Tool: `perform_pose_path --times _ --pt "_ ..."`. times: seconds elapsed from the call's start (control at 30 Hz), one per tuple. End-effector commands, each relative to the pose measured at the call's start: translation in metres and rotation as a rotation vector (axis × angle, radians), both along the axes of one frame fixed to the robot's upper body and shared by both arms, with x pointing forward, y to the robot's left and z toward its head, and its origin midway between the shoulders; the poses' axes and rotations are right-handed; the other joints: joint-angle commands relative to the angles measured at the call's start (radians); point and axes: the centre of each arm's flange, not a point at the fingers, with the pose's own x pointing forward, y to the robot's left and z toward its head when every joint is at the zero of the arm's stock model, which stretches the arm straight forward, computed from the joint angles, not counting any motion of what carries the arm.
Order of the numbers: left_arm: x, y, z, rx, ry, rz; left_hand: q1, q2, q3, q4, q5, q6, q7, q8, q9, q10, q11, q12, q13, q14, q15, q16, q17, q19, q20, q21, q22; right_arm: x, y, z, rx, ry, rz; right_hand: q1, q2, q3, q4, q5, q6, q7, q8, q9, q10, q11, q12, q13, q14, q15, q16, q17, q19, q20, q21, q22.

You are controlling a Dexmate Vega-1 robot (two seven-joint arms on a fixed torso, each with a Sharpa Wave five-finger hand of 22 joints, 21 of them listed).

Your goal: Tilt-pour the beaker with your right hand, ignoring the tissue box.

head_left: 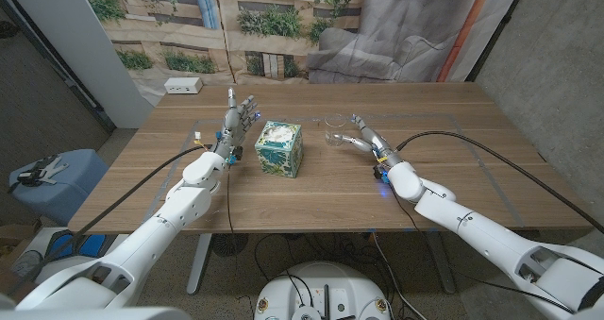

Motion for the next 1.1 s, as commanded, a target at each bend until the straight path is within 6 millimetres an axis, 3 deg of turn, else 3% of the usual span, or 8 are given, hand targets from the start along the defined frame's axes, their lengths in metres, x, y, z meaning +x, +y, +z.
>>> perform_pose_path --times 0.03,1.1 --pt "0.000 0.000 0.000 0.000 0.000 0.000 0.002 0.025 -0.008 0.001 0.005 0.001 -0.005 0.008 0.003 0.010 0.001 0.006 0.003 0.005 0.001 0.005 0.005 0.007 -0.009 0.007 0.003 0.008 0.015 -0.004 0.018 -0.034 -0.003 0.001 -0.002 0.008 -0.002 0.011 -0.036 0.001 0.007 0.002 0.008 0.002 0.008 0.006 0.003 -0.003 0.010 0.005 0.009 -0.001 0.008 0.005" --pt "0.000 0.000 0.000 0.000 0.000 0.000 0.001 0.025 -0.008 0.001 0.005 -0.001 -0.006 0.007 0.003 0.010 0.002 0.006 0.003 0.005 0.000 0.005 0.005 0.006 -0.011 0.007 0.003 0.023 0.048 0.003 0.053 -0.076 0.024 0.082 -0.005 0.030 -0.009 0.019 -0.007 -0.009 0.035 0.010 0.046 -0.019 0.025 0.024 0.050 -0.028 0.027 0.006 0.062 -0.014 0.014 0.004"
